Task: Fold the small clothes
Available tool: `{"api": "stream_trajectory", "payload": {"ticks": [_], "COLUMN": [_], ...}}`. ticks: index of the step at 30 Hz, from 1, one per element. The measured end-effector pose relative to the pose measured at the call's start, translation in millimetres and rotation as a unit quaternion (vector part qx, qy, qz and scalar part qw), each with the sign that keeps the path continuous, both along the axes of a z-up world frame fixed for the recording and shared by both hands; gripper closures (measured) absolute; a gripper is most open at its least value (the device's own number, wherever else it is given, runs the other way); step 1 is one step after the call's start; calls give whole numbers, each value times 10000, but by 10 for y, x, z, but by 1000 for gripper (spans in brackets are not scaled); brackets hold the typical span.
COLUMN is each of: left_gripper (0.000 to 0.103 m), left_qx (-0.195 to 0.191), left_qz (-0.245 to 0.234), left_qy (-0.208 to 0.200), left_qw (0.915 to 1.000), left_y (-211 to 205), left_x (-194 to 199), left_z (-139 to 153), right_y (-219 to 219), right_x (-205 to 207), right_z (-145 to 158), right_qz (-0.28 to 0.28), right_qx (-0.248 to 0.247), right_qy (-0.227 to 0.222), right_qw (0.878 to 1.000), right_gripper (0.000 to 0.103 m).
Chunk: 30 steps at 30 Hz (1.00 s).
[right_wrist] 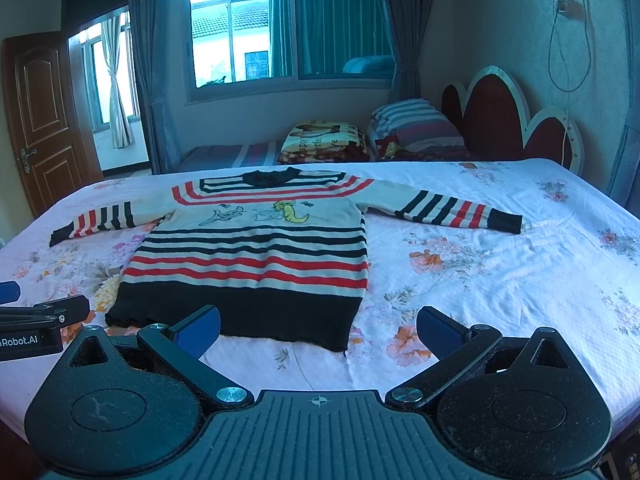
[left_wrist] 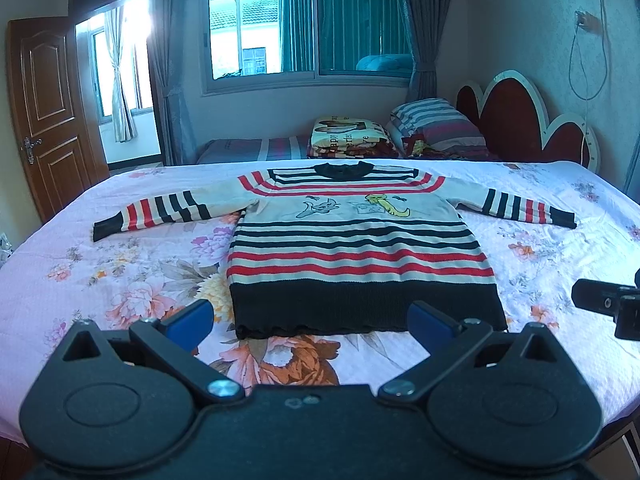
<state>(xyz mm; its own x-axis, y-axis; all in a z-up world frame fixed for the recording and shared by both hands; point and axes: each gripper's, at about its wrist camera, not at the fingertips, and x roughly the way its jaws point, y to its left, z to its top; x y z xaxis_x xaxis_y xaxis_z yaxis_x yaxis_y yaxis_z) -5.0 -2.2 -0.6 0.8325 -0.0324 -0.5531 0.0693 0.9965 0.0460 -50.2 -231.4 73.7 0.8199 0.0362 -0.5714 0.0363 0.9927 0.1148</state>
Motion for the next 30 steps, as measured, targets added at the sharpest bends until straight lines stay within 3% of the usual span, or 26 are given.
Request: {"api": "stream_trajectory", "payload": {"ticks": [30], "left_gripper": [0], "left_qx": [24], "left_qz": [-12], "left_qy": [31], "left_qw": [10000], "left_y": [-13], "left_x": [-5], "left_z": [-54], "right_y": [-19], "right_x": [-19], "right_z": [-29], "right_qz": [-26], "right_qx": [0], "right_qy": [22], "right_qw": [10000], "right_gripper": [0]}}
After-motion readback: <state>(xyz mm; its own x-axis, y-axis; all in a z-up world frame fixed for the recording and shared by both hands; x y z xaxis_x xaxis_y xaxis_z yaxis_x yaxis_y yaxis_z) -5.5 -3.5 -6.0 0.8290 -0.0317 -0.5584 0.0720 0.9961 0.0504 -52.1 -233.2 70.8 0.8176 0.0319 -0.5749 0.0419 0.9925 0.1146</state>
